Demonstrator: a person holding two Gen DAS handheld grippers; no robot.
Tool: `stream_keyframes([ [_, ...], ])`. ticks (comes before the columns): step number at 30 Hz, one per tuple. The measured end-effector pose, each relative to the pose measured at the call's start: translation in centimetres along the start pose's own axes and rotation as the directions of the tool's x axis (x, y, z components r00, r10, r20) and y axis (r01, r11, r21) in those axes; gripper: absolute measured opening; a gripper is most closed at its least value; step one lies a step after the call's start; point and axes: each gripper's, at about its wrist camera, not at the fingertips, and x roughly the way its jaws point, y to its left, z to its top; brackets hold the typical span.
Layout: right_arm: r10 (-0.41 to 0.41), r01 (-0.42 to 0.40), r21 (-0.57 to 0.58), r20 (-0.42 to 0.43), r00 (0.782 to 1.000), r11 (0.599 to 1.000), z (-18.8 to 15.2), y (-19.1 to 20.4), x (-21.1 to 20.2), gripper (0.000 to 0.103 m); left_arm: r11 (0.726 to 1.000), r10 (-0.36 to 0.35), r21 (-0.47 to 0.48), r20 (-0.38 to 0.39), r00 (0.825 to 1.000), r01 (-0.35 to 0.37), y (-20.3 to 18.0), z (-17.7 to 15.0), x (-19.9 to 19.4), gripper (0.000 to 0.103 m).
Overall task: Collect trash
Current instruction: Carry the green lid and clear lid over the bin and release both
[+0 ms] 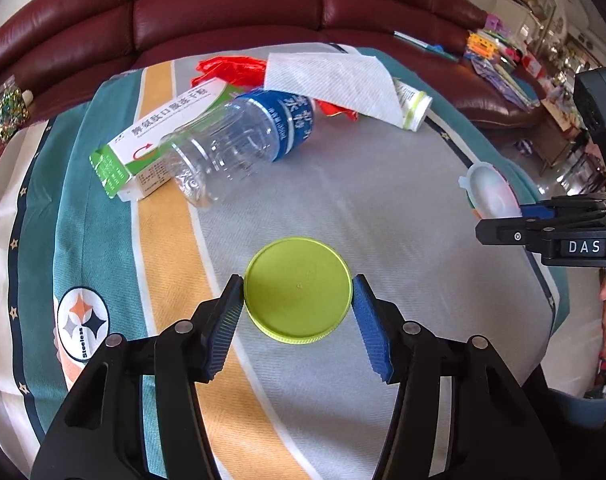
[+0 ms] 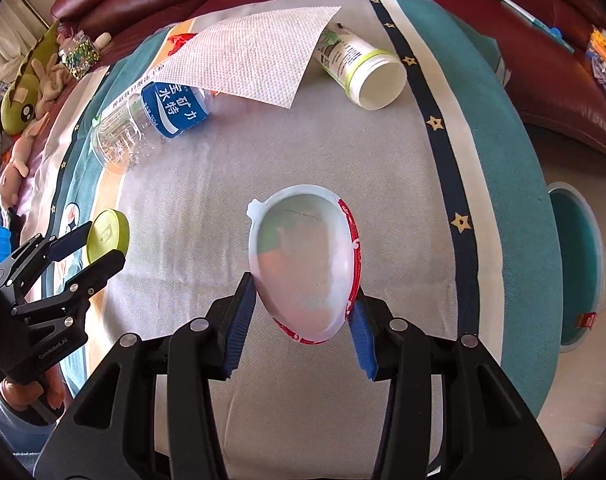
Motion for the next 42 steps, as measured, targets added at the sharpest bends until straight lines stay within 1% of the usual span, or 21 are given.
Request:
stream_keyframes([
  [3,0.011,-0.012,0.016,0.025,1.000,1.000,-0.4,-1.3,-1.3,0.043,1.000,-0.015,0.016,0.001,1.000,0.015,-1.5,0.6,-0.2,0.056],
  [4,0.015,-0.017,0.030,0.044,0.999,0.999,-0.6,-2.4,-2.2,0.043,0.999,-0.022,0.025,0.000,1.000,0.022,-2.1,1.0,-0.3,0.056],
  [11,0.017,-0.026,0.086,0.099,0.995,0.996,-1.4,-6.4,-4.9,0.043,0.994,-0.053,0.091,0.010,0.999,0.052,-6.3,2.8,-0.7,0.056],
  [20,-0.010,-0.015,0.151,0.167,0.986,0.988,-2.2,-12.1,-8.1,0.043,0.975,-0.093,0.202,0.005,0.996,0.090,-13.3,5.3,0.0,0.056],
  [26,-0.034,-0.014,0.226,0.209,0.977,0.974,-3.1,-17.3,-9.9,0.043,0.952,-0.123,0.280,-0.009,0.992,0.121,-18.6,7.0,0.9,0.056],
  [32,-0.068,-0.012,0.308,0.248,0.966,0.951,-4.5,-23.1,-11.8,0.043,0.920,-0.153,0.362,-0.025,0.988,0.151,-24.4,8.5,2.1,0.056],
  [37,-0.095,-0.008,0.366,0.262,0.960,0.930,-5.7,-27.6,-12.6,0.043,0.895,-0.182,0.404,-0.055,0.982,0.189,-29.4,9.8,3.7,0.056],
  [42,-0.097,-0.021,0.409,0.264,0.960,0.912,-6.3,-31.2,-12.7,0.043,0.870,-0.196,0.443,-0.089,0.977,0.215,-33.9,10.8,5.8,0.056],
])
